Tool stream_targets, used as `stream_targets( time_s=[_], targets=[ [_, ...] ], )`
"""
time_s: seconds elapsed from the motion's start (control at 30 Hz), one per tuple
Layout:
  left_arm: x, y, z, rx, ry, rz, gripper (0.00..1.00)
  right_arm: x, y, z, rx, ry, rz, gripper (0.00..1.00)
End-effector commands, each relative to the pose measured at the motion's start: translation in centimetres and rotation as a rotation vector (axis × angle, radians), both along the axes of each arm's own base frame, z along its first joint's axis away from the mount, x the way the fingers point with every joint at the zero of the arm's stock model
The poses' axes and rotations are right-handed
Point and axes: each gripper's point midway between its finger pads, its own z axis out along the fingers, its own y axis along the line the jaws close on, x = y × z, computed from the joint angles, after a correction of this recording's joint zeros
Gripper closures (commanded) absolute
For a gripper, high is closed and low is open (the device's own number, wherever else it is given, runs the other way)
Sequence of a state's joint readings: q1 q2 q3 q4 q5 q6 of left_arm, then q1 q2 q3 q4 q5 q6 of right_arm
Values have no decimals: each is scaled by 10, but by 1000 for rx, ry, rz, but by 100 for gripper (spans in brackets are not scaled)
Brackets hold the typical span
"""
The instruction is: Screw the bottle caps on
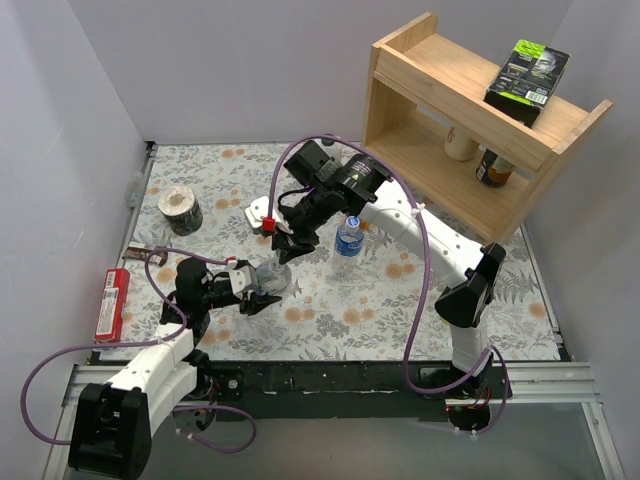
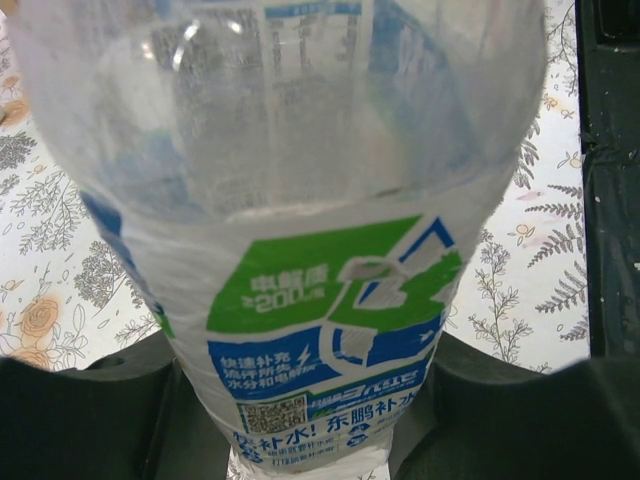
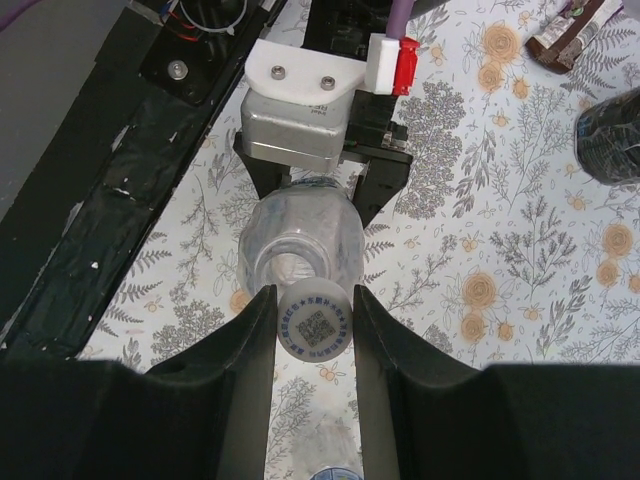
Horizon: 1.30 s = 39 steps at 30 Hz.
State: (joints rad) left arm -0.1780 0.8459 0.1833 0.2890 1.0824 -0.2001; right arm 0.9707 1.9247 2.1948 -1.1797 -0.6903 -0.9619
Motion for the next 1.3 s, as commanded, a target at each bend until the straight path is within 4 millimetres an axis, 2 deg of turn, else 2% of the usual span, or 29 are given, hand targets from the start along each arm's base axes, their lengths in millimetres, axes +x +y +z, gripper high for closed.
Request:
stream_targets(
  time_s=[0.0, 0.27, 0.53, 0.63, 0.7, 1.27],
  targets=[
    [4, -3, 15, -30, -51, -2, 100, -12, -1, 1, 3, -3, 41, 83],
    [11, -4, 22, -57, -34, 33, 100, -18, 0, -3, -17, 0, 61, 83],
    [8, -3, 23, -53, -76, 30, 100, -12, 0, -11, -54, -45, 44, 83],
    [10, -1, 22, -51, -97, 58, 100, -7, -3, -17, -83, -63, 30, 83],
    [14, 1, 29, -64, -135, 84, 100, -8, -6, -23, -111, -59, 35, 83],
    [34, 5, 47, -142, -126, 196, 100, -2, -15, -60, -282, 10, -72, 87]
  ],
)
